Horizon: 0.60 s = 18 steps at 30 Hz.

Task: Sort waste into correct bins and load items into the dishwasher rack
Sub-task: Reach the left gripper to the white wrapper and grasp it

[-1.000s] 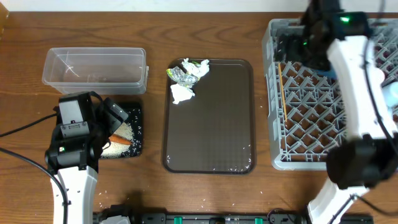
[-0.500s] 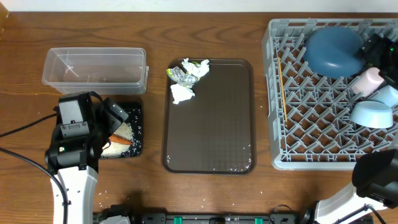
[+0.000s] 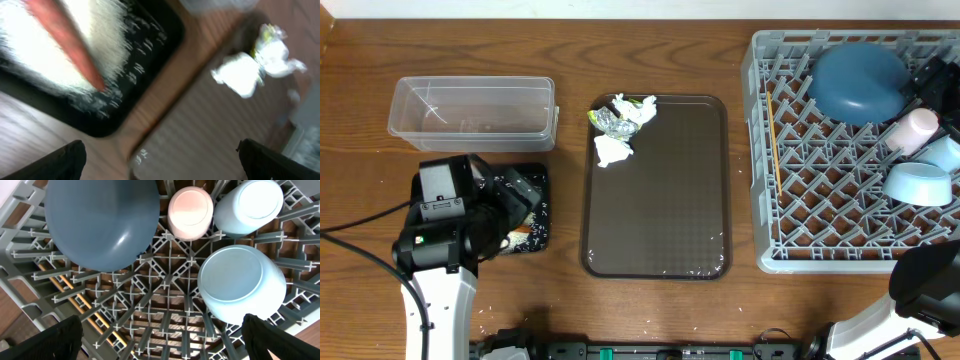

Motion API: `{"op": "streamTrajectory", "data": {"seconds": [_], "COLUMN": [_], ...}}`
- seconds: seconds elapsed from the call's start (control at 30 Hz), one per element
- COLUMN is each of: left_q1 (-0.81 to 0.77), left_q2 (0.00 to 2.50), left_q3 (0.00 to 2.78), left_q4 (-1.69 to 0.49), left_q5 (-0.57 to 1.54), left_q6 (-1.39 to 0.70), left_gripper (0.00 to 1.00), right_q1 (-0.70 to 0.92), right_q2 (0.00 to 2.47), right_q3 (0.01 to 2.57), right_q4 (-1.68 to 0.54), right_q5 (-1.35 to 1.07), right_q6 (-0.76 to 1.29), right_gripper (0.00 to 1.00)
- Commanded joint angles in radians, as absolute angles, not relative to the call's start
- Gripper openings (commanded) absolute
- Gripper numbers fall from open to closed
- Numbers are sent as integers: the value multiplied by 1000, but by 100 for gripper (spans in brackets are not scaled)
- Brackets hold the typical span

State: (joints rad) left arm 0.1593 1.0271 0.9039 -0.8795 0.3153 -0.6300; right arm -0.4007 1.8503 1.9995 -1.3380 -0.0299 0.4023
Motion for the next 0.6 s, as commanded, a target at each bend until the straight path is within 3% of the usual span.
{"op": "streamTrajectory", "data": {"seconds": [0.0, 0.07, 0.17, 0.37, 0.57], "left_q1": [119, 70, -23, -247, -333], "left_q2": [1034, 1044, 1084, 1343, 1612], "left_q3": [927, 943, 1021, 1371, 1472], "left_q4": [-870, -862, -870, -1069, -1004], "left_q5": [591, 688, 665, 211, 115], "left_q6": [-474, -437, -415, -424, -419], "left_gripper": [100, 100, 100, 100, 100], "right_q1": [-406, -406, -406, -406, -406], "right_q2": [1851, 1851, 1851, 1851, 1851], "right_q3": [1999, 1999, 1999, 1999, 1999], "right_q4": [-1339, -1339, -1339, -1339, -1339], "right_q5": [-33, -33, -33, -33, -33], "right_q6": [414, 414, 414, 414, 414], "right_gripper": [99, 99, 99, 99, 99]}}
